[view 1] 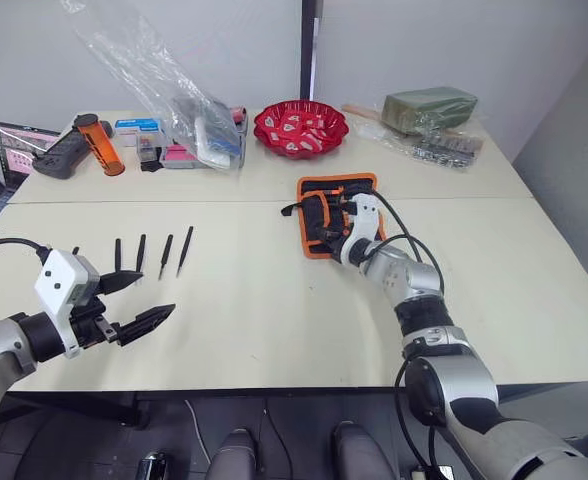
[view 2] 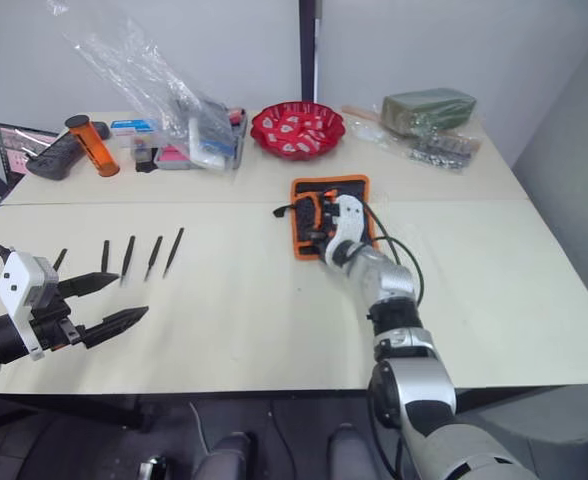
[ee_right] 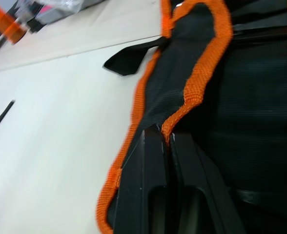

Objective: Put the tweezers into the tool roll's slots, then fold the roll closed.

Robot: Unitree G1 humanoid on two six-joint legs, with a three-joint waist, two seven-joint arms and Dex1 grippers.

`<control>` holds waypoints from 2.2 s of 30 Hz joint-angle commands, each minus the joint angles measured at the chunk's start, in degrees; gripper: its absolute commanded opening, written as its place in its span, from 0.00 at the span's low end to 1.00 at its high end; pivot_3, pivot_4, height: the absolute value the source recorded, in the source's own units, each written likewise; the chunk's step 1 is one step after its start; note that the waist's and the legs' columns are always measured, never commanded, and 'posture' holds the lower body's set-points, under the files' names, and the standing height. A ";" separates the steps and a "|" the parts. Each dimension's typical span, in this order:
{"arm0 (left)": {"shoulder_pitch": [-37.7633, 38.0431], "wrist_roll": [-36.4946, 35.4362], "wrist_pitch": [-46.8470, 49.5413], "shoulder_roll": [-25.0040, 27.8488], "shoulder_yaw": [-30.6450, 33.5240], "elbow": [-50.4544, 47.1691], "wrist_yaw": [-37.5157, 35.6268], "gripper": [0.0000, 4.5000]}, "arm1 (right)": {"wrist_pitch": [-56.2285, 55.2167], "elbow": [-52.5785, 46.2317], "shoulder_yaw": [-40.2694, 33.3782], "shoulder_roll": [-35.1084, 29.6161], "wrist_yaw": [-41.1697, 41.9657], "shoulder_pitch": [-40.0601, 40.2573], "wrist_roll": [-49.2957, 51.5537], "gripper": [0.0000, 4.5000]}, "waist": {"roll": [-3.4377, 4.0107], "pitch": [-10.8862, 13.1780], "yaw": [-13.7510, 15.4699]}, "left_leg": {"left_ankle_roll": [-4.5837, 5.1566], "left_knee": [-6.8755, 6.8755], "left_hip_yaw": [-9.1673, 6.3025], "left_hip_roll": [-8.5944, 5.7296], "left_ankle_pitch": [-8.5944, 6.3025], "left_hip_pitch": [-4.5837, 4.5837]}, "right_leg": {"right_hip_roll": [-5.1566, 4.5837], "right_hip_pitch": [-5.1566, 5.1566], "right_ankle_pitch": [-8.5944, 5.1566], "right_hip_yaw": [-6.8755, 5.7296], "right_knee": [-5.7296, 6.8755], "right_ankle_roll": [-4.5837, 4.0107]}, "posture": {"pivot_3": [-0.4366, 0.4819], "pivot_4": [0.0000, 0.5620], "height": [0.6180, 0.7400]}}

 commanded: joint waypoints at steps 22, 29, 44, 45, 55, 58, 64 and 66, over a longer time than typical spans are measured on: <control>-2.27 0.87 -1.13 1.62 -2.32 -0.61 -2.23 1.00 | -9.99 -26.67 32.50 -15.43 34.40 4.00 -17.39 0.01 | -0.01 0.00 0.25 | 0.00 -0.03 -0.01 0.02 0.00 -0.04 | 0.00 -0.07 -0.01 -0.03 -0.01 0.01 | 0.48 0.27 1.00; -6.13 -1.74 1.00 2.09 -5.40 -2.12 -2.77 1.00 | -10.50 -31.33 33.20 -21.58 39.69 5.69 -18.82 0.01 | -0.04 0.00 0.52 | -0.01 0.04 -0.01 0.00 0.00 -0.08 | -0.03 -0.04 -0.01 -0.03 -0.04 0.02 | 0.48 0.27 1.00; -33.11 14.28 -16.55 -1.66 -32.38 18.72 -14.12 1.00 | -7.20 -38.71 28.59 -26.57 38.09 11.42 -17.55 0.01 | -0.08 -0.01 1.36 | -0.01 0.16 -0.01 -0.06 0.00 -0.11 | -0.04 0.03 0.00 -0.06 -0.07 0.03 | 0.48 0.27 1.00; -35.90 16.14 -18.84 -2.58 -34.26 21.83 -14.95 1.00 | -7.03 -38.75 28.59 -26.65 37.80 11.59 -17.76 0.01 | -0.09 -0.01 1.48 | 0.00 0.18 -0.02 -0.06 0.00 -0.12 | -0.03 0.03 0.00 -0.07 -0.06 0.03 | 0.48 0.27 1.00; -64.95 36.59 -54.89 -14.75 -47.88 67.99 -18.46 1.00 | -4.11 -40.74 28.62 -27.00 37.13 12.67 -17.85 0.01 | -0.11 -0.02 1.72 | 0.00 0.34 -0.05 -0.10 0.01 -0.36 | -0.06 -0.08 0.01 -0.11 -0.08 0.09 | 0.48 0.27 1.00; -70.31 38.29 -59.68 -17.52 -48.47 76.08 -19.90 1.00 | -2.82 -41.67 27.78 -27.14 36.47 13.44 -17.33 0.01 | -0.11 -0.02 1.46 | 0.01 0.38 -0.09 -0.11 0.01 -0.57 | -0.05 -0.32 0.01 -0.14 -0.03 0.09 | 0.48 0.27 1.00; -74.79 41.00 -65.39 -22.17 -48.90 84.45 -20.22 0.94 | 0.12 -43.70 26.03 -26.58 34.56 14.74 -16.09 0.00 | -0.11 -0.02 1.49 | 0.02 0.39 -0.10 -0.13 0.02 -0.57 | -0.06 -0.31 -0.01 -0.13 -0.02 0.12 | 0.48 0.27 1.00; -75.39 42.50 -66.83 -23.10 -49.43 85.72 -19.81 0.83 | 1.16 -44.23 25.54 -26.30 33.98 14.94 -15.73 0.00 | -0.12 -0.02 1.52 | 0.02 0.42 -0.11 -0.13 0.02 -0.59 | -0.06 -0.31 0.00 -0.13 -0.01 0.12 | 0.48 0.27 1.00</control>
